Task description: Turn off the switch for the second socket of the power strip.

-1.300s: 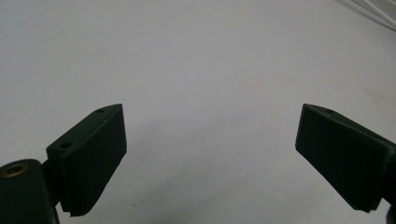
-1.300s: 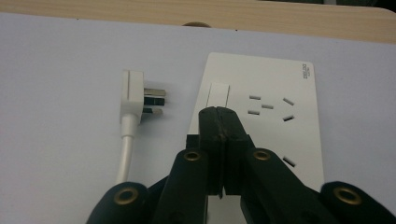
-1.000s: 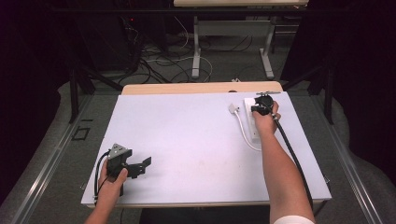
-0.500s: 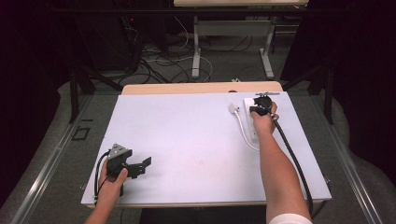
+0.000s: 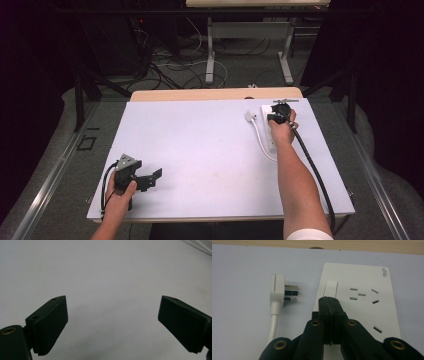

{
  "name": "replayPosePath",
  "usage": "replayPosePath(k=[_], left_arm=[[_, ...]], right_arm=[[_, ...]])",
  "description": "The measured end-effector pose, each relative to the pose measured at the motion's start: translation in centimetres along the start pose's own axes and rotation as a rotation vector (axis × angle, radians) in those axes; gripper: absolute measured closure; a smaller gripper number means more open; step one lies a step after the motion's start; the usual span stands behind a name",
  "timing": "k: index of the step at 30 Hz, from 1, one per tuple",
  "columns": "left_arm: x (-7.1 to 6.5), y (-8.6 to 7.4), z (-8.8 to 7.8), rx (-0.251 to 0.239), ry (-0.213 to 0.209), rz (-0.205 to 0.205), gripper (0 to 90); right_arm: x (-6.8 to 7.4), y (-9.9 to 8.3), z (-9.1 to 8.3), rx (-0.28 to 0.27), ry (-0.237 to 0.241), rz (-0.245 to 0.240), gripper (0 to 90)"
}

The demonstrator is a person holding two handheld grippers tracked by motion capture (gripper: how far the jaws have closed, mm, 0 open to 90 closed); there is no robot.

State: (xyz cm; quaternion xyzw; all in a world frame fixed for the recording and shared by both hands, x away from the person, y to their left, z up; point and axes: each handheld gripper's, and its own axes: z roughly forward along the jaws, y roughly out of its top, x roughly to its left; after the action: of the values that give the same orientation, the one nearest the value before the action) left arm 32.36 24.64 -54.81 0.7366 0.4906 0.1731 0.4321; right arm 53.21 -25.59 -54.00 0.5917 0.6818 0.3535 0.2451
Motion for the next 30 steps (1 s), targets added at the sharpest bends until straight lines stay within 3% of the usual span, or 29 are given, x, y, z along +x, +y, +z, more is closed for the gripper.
replayPosePath(k=[30], left_arm=[[-0.2,0.1,0.0,-0.001,-0.005,0.008,9.4]], right_arm=[[0.3,0.4,-1.2,0.0,0.016,-0.011,77.7]])
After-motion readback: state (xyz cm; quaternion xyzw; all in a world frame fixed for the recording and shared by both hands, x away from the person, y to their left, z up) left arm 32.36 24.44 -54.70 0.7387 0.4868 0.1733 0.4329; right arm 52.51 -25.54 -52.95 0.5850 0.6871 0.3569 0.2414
